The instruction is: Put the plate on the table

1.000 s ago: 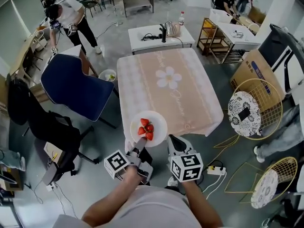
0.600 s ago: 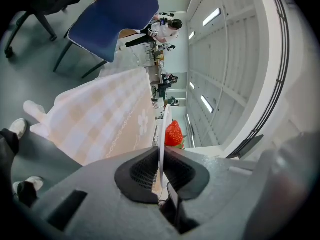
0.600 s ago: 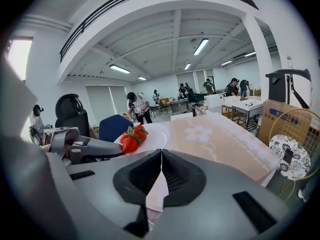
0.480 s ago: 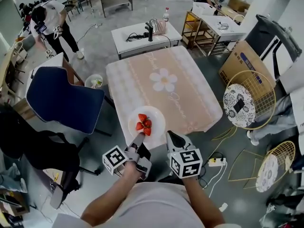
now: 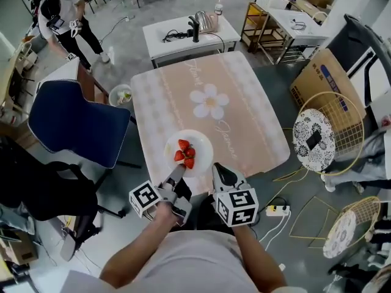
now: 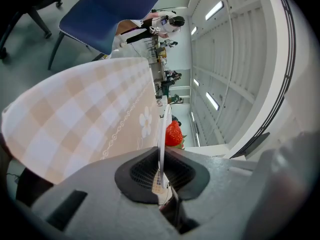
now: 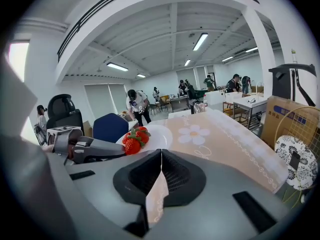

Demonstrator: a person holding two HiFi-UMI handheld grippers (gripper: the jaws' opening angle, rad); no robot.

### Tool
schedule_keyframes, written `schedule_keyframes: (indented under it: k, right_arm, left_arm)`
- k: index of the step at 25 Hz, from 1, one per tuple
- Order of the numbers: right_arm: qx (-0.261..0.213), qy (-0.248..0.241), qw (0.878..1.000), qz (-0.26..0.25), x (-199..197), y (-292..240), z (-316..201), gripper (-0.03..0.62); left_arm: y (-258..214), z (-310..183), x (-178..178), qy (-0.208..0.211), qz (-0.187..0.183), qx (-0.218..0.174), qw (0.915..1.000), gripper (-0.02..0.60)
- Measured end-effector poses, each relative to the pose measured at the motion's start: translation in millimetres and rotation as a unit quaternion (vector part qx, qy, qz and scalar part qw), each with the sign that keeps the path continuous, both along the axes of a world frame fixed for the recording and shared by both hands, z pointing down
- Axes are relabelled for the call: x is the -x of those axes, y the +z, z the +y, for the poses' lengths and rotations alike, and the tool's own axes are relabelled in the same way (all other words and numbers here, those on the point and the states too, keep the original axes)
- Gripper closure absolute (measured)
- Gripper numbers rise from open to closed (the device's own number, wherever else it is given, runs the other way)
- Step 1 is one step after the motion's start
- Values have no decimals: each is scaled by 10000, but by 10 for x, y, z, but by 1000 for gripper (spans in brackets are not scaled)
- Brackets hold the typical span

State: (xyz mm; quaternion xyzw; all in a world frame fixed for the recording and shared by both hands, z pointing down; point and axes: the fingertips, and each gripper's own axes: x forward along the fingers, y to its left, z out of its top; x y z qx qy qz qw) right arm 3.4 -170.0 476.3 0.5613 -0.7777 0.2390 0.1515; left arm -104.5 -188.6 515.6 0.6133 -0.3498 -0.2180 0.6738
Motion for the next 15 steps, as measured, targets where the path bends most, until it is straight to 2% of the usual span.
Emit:
schedule_keyframes:
  k: [5,15]
  right_arm:
    - [161,-387,9990,-163,-178,175,-362,589]
    - [414,-724,9958,-377,-498,521,-921,589]
  left_arm:
    - [162,-338,-267,-52,-112,-29,9999,558]
    - [524,-794,-552,-309,-513,249,9979,558]
